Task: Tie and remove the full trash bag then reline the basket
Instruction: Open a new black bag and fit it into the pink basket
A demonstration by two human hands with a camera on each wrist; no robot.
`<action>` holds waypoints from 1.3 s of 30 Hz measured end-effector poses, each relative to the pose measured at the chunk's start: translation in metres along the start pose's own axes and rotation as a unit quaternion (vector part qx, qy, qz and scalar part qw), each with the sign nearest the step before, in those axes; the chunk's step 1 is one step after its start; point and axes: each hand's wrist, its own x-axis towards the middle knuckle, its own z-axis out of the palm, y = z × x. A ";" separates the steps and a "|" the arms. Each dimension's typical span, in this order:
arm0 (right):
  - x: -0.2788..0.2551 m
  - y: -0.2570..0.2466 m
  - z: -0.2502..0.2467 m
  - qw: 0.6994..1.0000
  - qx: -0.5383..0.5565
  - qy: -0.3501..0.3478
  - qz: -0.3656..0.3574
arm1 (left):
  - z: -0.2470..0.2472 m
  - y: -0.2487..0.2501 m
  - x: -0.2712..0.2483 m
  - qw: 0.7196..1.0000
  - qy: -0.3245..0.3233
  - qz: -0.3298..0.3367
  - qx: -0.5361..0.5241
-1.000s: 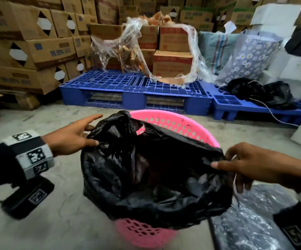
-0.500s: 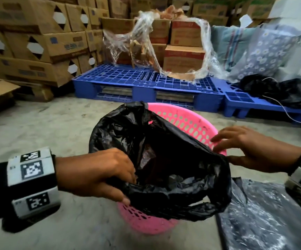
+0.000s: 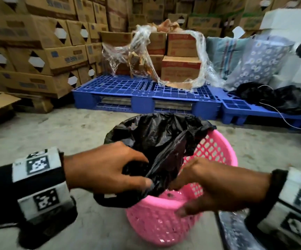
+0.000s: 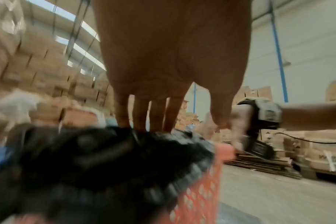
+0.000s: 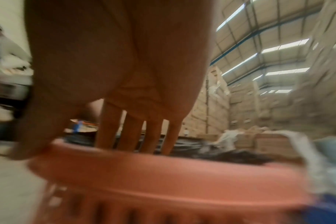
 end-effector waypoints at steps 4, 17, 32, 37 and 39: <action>-0.046 0.040 -0.019 0.993 0.012 -0.026 0.114 | 0.019 -0.005 -0.017 0.998 -0.001 0.057 -0.020; -0.008 0.027 -0.026 0.976 -0.049 0.167 0.134 | -0.013 -0.057 0.000 0.996 0.020 -0.089 -0.009; -0.070 0.042 -0.027 0.990 0.032 0.081 0.115 | 0.009 0.009 -0.026 0.995 0.069 0.076 -0.014; -0.080 0.038 0.010 0.980 -0.088 0.168 0.063 | 0.032 0.007 -0.037 0.988 0.095 0.102 0.070; -0.085 0.036 0.020 0.971 -0.112 0.200 0.073 | 0.037 0.008 -0.039 0.978 0.116 0.111 0.131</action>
